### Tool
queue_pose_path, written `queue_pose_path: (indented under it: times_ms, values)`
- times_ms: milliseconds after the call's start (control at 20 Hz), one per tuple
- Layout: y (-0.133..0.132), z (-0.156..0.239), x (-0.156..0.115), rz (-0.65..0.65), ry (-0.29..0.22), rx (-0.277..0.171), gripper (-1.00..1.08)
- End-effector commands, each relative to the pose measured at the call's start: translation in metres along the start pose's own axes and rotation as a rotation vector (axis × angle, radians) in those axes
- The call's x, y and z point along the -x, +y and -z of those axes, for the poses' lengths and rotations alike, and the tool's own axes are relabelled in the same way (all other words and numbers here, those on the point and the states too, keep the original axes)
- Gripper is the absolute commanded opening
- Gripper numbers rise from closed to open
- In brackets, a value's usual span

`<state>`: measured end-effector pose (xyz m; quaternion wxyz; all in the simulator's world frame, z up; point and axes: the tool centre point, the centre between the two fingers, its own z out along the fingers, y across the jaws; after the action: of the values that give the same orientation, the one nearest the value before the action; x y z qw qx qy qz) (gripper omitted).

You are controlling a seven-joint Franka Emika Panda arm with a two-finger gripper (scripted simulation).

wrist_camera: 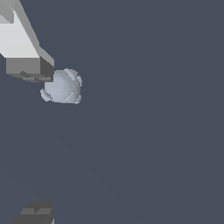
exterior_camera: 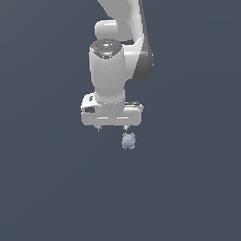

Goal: Pick up the object and move it to a goal position.

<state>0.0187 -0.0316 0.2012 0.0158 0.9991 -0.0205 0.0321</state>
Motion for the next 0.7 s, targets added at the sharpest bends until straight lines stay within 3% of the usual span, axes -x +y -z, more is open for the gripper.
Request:
queue_pose_path:
  times_ms: [0,650]
  values:
    - [0.000,0.000,0.000,0.000,0.000,0.000,1.00]
    - [-0.024,0.000,0.000,-0.002,0.009,-0.018,1.00]
